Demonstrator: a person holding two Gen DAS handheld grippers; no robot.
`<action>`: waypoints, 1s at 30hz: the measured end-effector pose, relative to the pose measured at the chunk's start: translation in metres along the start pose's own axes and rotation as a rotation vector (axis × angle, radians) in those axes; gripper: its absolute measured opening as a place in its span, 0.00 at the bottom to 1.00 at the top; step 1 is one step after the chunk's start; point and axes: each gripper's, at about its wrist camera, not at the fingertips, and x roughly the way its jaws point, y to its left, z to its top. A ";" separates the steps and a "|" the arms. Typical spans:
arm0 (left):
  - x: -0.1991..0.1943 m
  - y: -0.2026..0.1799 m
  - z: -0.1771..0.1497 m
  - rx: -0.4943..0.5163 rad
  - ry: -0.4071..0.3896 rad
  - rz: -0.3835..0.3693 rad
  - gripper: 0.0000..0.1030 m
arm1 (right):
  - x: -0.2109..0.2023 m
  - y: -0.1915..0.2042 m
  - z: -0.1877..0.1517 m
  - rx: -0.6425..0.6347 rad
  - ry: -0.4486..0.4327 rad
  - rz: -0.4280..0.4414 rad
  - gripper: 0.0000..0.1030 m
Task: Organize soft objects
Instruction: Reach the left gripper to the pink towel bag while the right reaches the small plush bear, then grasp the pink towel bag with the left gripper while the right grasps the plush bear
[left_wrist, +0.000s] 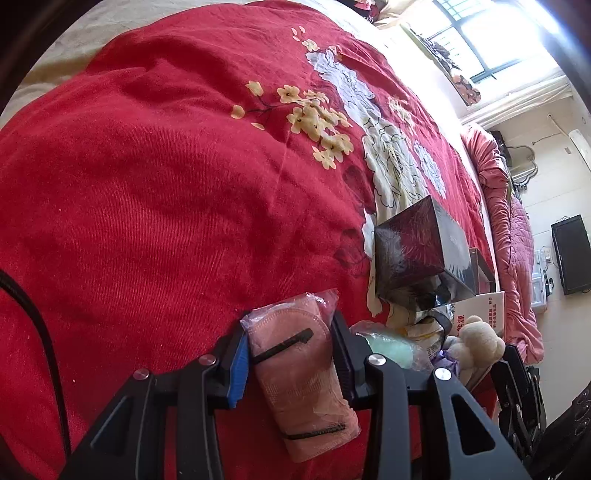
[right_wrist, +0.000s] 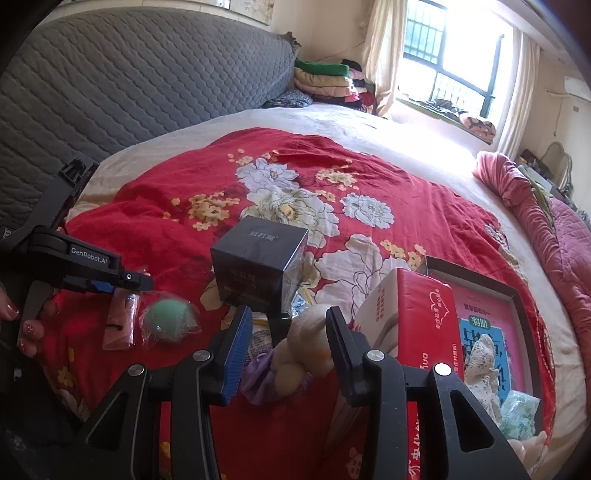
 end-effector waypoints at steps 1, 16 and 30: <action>-0.001 0.001 -0.001 -0.012 0.000 -0.011 0.40 | -0.001 0.000 0.000 0.003 -0.002 0.003 0.42; -0.011 0.009 -0.015 -0.025 -0.007 0.033 0.46 | -0.002 -0.011 -0.005 0.039 0.012 0.039 0.42; -0.018 0.011 -0.032 -0.038 0.002 0.064 0.46 | 0.031 0.020 -0.030 -0.355 0.176 -0.120 0.61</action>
